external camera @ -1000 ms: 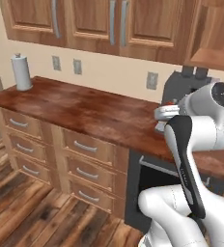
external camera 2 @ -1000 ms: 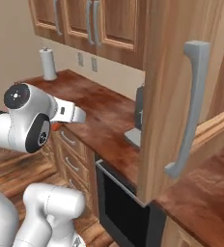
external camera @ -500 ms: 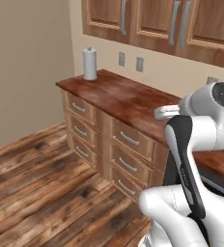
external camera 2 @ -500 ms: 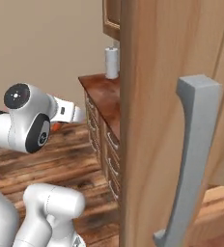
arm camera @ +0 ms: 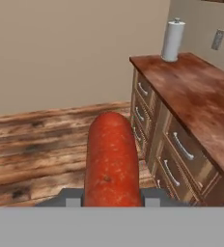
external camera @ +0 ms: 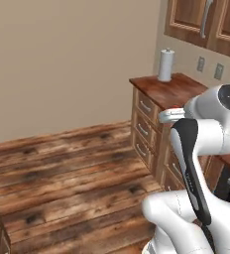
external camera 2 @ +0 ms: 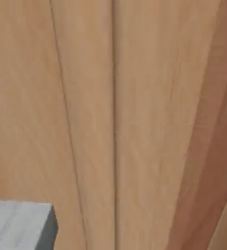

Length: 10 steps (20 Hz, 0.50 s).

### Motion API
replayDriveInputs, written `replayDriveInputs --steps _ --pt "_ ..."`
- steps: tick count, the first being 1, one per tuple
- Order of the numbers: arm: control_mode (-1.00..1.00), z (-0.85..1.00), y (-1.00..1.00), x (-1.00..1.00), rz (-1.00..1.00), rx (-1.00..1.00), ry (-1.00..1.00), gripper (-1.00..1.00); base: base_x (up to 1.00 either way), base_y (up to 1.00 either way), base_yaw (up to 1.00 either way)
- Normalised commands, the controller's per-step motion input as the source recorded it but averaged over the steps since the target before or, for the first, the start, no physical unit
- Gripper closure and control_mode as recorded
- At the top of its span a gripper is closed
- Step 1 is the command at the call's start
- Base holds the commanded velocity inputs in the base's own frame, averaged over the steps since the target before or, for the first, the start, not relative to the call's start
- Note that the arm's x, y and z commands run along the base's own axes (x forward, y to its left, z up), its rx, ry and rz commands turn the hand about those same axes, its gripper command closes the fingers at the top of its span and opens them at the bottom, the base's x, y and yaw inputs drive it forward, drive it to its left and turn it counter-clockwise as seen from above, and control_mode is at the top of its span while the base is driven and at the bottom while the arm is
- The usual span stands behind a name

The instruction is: Pick the carrots from the cabinet and place them in one bowl. Pick the tangerine from the sink and place it in the other bowl.

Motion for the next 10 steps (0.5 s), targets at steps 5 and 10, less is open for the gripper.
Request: replayDriveInputs --steps 5,10 --pt "1.0 0.0 0.0 0.0 0.0 0.0 0.0 1.0 0.01 0.1 0.64" --pt "1.0 0.0 0.0 0.0 0.0 0.0 0.0 1.0 0.09 0.1 0.61"
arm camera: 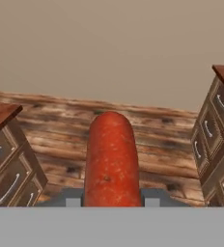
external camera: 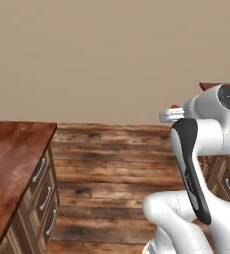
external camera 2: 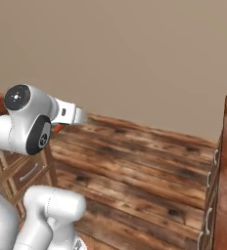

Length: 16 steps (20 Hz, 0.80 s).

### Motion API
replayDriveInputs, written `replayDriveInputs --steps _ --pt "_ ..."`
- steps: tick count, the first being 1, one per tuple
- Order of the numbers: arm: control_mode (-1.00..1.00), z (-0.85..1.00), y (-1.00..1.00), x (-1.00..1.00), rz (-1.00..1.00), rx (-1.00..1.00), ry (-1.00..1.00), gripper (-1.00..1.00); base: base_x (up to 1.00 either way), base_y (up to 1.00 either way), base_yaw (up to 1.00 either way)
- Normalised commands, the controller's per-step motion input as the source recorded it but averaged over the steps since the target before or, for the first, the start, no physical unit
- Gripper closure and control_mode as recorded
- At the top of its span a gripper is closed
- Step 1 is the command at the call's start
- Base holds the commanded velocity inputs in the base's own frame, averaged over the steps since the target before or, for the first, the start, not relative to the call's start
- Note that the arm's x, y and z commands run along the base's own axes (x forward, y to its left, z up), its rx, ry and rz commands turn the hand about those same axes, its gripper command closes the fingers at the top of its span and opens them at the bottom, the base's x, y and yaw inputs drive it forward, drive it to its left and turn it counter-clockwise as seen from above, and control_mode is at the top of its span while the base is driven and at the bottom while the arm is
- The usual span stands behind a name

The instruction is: Pick the carrots from the cabinet and place them in one bowl. Pick the tangerine from the sink and place it in the other bowl.

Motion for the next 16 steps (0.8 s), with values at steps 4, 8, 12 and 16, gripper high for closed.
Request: replayDriveInputs --steps 4,8,12,16 --pt "1.0 0.0 0.0 0.0 0.0 0.0 0.0 1.0 0.13 0.11 0.59" --pt "1.0 0.0 0.0 0.0 0.0 0.0 0.0 1.0 0.16 0.11 0.59" --pt "1.0 0.0 0.0 0.0 0.0 0.0 0.0 1.0 0.17 0.11 0.62" --pt "1.0 0.0 0.0 0.0 0.0 0.0 0.0 1.0 0.18 0.1 0.63"
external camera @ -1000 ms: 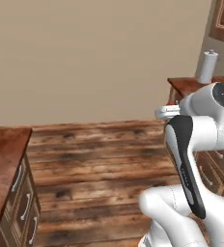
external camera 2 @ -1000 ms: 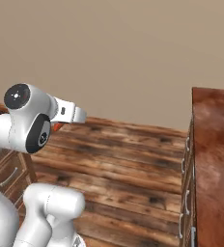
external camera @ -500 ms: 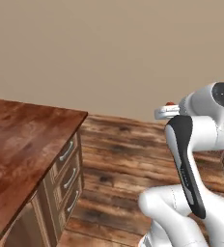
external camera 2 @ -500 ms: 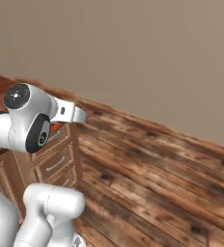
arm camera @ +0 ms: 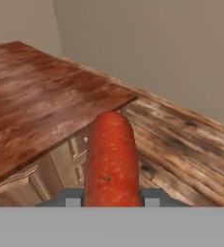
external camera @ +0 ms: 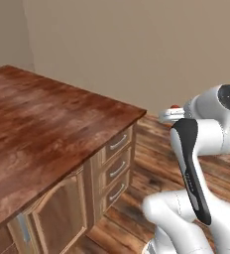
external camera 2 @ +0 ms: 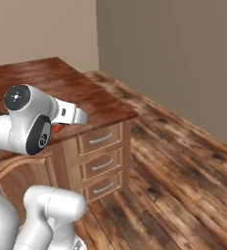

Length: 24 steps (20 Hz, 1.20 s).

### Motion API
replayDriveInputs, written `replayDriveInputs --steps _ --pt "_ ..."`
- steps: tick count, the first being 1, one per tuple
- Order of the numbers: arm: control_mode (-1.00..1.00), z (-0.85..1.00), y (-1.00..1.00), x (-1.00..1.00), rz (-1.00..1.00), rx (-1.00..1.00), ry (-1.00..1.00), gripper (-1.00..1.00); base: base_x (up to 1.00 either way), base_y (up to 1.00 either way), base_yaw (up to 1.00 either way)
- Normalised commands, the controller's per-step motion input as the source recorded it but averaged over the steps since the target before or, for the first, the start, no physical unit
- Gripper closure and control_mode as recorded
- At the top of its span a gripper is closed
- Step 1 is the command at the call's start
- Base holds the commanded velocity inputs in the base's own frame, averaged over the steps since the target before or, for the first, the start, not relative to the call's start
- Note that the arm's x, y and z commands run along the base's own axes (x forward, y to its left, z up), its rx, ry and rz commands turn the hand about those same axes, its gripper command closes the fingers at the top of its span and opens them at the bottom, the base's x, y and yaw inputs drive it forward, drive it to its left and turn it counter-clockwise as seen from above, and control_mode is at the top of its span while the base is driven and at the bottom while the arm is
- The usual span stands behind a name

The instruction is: Pick the carrots from the cabinet and place them in one bowl. Pick the tangerine from the sink and place it in the other bowl.

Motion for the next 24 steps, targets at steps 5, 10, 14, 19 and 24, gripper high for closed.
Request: replayDriveInputs --steps 5,10,14,19,24 --pt "1.0 0.0 0.0 0.0 0.0 0.0 0.0 1.0 0.19 0.08 0.62" --pt "1.0 0.0 0.0 0.0 0.0 0.0 0.0 1.0 0.21 0.08 0.62" --pt "1.0 0.0 0.0 0.0 0.0 0.0 0.0 1.0 0.27 0.13 0.56" --pt "1.0 0.0 0.0 0.0 0.0 0.0 0.0 1.0 0.38 0.11 0.48" --pt "1.0 0.0 0.0 0.0 0.0 0.0 0.0 1.0 0.48 0.01 0.35"
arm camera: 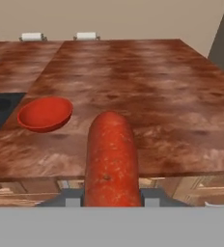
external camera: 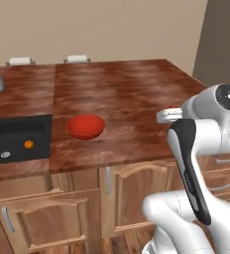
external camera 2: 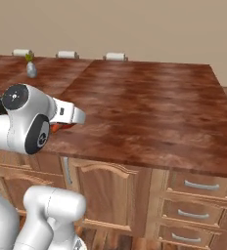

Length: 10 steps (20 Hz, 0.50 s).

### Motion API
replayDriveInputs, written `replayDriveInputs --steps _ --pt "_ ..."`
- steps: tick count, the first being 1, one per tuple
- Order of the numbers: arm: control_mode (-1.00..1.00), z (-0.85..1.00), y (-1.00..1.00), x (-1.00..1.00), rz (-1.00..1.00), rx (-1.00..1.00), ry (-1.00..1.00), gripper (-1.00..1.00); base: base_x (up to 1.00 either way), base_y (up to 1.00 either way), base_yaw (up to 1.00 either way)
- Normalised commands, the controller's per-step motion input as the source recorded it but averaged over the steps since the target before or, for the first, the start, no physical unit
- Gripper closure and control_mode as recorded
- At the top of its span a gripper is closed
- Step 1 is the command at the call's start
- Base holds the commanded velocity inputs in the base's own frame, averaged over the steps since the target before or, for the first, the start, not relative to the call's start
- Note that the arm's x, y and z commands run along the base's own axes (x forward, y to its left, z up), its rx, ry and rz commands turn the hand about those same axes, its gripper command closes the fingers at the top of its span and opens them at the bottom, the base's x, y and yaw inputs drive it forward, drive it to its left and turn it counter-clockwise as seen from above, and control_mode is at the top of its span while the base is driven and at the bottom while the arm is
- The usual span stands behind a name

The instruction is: Pick the carrots from the cabinet and place them in one bowl. Pick the tangerine from the sink and place it in the other bowl.

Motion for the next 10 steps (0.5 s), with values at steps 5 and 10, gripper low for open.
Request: replayDriveInputs --steps 5,10 --pt "1.0 0.0 0.0 0.0 0.0 0.0 0.0 1.0 0.55 -0.01 0.21" --pt "1.0 0.0 0.0 0.0 0.0 0.0 0.0 1.0 0.23 -0.13 0.05"
